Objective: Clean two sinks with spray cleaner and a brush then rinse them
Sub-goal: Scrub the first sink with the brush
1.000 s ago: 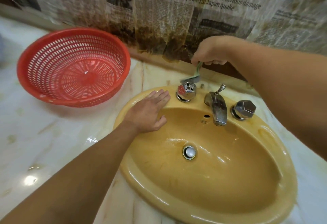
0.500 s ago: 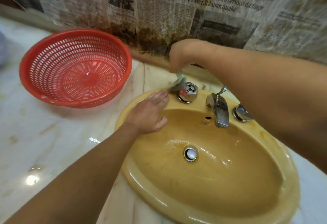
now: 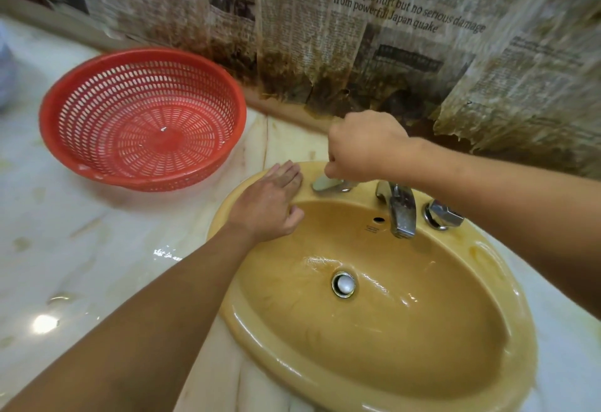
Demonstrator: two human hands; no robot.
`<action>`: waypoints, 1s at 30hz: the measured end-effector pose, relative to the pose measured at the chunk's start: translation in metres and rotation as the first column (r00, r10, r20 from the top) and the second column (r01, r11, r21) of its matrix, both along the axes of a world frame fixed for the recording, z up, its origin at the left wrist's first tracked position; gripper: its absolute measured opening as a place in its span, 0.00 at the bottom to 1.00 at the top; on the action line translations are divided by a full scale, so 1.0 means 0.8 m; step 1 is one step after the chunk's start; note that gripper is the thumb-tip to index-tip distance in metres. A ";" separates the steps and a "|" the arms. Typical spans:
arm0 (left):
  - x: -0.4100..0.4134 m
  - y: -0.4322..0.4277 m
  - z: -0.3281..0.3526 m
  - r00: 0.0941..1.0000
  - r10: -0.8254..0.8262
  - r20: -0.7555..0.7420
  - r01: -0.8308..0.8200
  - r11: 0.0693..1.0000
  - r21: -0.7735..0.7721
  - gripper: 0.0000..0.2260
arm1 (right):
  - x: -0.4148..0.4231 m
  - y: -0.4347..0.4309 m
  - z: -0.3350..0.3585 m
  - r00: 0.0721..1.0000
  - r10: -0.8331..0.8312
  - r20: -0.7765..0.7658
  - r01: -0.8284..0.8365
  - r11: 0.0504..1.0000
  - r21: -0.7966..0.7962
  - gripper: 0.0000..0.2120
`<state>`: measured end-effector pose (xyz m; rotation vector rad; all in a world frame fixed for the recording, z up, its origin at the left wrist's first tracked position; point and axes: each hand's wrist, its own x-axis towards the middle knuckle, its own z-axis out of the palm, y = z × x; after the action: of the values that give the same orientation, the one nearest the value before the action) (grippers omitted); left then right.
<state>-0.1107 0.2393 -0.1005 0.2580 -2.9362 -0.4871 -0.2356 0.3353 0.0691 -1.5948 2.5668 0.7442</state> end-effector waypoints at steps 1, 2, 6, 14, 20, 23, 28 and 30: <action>0.000 0.000 0.000 1.000 -0.001 0.000 0.001 1.000 0.002 0.36 | 0.000 0.010 -0.005 1.000 0.009 -0.001 -0.009 0.999 -0.045 0.15; 0.000 0.000 0.000 1.000 -0.002 0.001 0.002 1.000 0.000 0.36 | -0.002 0.019 -0.009 0.999 0.045 -0.011 -0.045 0.996 -0.072 0.16; 0.000 0.000 0.004 1.000 0.000 0.020 0.000 1.000 0.000 0.34 | -0.020 0.061 -0.013 0.969 0.228 -0.096 -0.236 0.968 -0.089 0.19; 0.002 0.003 0.009 0.998 0.002 0.055 -0.002 1.000 -0.005 0.34 | -0.050 0.096 -0.015 0.922 0.381 -0.077 -0.388 0.891 -0.237 0.16; 0.003 0.003 0.011 0.999 0.000 0.051 -0.001 1.000 0.013 0.34 | -0.070 0.108 -0.015 0.877 0.467 -0.113 -0.480 0.865 -0.147 0.30; 0.002 0.003 0.011 0.998 -0.006 0.056 0.006 1.000 0.007 0.35 | -0.075 0.119 -0.013 0.880 0.471 -0.058 -0.473 0.861 -0.190 0.27; 0.002 0.003 0.011 0.999 -0.005 0.040 0.005 1.000 0.010 0.34 | -0.080 0.134 -0.014 0.894 0.446 -0.039 -0.437 0.851 -0.291 0.19; 0.002 0.003 0.011 0.999 -0.005 0.037 0.005 1.000 0.012 0.34 | -0.075 0.126 -0.014 0.897 0.432 -0.088 -0.441 0.874 -0.204 0.23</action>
<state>-0.1091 0.2421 -0.0915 0.2641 -2.9716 -0.5058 -0.2956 0.4363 0.0577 -2.3000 2.4027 0.5225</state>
